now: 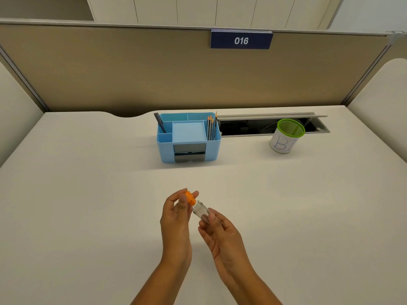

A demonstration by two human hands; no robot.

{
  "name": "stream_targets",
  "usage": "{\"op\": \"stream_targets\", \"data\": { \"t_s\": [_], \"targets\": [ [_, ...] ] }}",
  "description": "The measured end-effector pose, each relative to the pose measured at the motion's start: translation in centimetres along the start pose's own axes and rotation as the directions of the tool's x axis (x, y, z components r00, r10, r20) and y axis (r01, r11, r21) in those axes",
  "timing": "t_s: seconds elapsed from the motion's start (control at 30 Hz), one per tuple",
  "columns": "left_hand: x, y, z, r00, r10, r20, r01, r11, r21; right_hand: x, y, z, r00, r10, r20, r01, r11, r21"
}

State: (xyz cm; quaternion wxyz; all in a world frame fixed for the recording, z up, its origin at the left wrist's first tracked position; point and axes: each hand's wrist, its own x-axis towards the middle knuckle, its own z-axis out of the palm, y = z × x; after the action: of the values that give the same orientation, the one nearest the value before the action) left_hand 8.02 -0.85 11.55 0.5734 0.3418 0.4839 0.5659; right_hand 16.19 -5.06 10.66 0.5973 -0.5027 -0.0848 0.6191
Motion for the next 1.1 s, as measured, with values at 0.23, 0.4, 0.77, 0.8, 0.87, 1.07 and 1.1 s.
{"op": "stream_targets", "data": {
  "t_s": [0.23, 0.4, 0.77, 0.8, 0.87, 1.07, 1.1],
  "targets": [
    [-0.07, 0.09, -0.17, 0.999, 0.016, 0.032, -0.017, 1.0, 0.011, 0.09, 0.08, 0.14, 0.999, -0.036, -0.014, 0.035, 0.998, -0.043],
    [0.12, 0.19, -0.11, 1.0, 0.02, 0.023, -0.02, 1.0, 0.023, 0.1, 0.21, 0.19, 0.999, -0.042, -0.034, 0.04, 0.997, -0.067],
    [0.11, 0.41, -0.25, 0.999, 0.026, 0.019, -0.026, 0.999, 0.028, -0.29, -0.17, 0.15, 0.996, -0.087, -0.034, 0.083, 0.992, -0.093],
    [0.11, 0.43, -0.22, 0.999, 0.023, 0.026, -0.023, 0.999, 0.029, -0.3, -0.21, 0.11, 0.995, -0.091, -0.034, 0.088, 0.992, -0.093],
    [0.15, 0.41, -0.24, 0.999, 0.019, 0.032, -0.02, 0.999, 0.035, -0.35, -0.23, 0.11, 0.995, -0.098, -0.029, 0.094, 0.991, -0.098],
    [-0.06, -0.2, -0.12, 0.999, 0.002, 0.047, -0.004, 0.999, 0.048, -0.39, -0.28, 0.44, 0.991, -0.136, 0.002, 0.135, 0.981, -0.138],
    [-0.08, -0.27, -0.15, 0.999, 0.0, 0.048, -0.002, 0.999, 0.048, -0.41, -0.32, 0.42, 0.99, -0.139, 0.004, 0.139, 0.981, -0.133]
  ]
}}
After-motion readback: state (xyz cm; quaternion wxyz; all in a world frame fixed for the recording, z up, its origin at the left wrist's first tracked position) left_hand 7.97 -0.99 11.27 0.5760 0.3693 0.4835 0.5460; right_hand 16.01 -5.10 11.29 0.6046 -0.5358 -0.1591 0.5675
